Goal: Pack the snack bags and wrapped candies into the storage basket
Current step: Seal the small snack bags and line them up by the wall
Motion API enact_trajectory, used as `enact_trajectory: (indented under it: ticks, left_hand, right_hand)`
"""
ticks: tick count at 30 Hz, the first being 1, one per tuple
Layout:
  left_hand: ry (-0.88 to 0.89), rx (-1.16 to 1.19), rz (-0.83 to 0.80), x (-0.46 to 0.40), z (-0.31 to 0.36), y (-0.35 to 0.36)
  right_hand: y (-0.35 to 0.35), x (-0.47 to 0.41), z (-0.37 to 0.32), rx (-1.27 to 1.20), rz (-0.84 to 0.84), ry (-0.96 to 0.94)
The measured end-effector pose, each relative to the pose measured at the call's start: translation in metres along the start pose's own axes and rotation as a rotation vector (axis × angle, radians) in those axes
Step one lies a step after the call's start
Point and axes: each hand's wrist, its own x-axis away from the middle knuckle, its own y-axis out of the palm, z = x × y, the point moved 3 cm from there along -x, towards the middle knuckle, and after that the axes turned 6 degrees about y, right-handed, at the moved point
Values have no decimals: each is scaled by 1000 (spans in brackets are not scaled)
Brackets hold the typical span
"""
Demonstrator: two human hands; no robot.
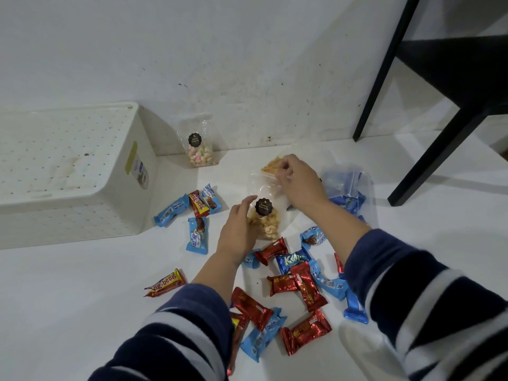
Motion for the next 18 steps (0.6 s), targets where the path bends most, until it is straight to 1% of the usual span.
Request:
enact_trajectory:
  ticks: [2, 3, 5, 8, 10, 13, 15, 18]
  left_hand:
    - [0, -47, 23, 0, -2, 2]
    - [-1, -56, 36, -1, -2, 4]
    - [-10, -41, 59, -1, -4, 6]
    - [-12, 62, 109, -3, -4, 5]
    - [10, 125, 181, -10, -1, -3]
    - [48, 142, 293, -36, 3, -23]
    - [64, 157, 340, -60, 2, -39]
    - [56, 192, 368, -98, -10, -59]
  right_hand:
    - [10, 14, 13, -59, 67, 25]
    - [17, 22, 19, -75, 56, 59]
    - [36, 32, 28, -137, -22, 124]
    - [52, 31, 27, -252, -59, 150]
    - [53, 22, 16, -260, -23, 114]
    - [49, -4, -8, -255, 12, 39]
    - [49, -31, -24, -257, -9, 22]
    - [58, -76, -49, -293, -83, 6]
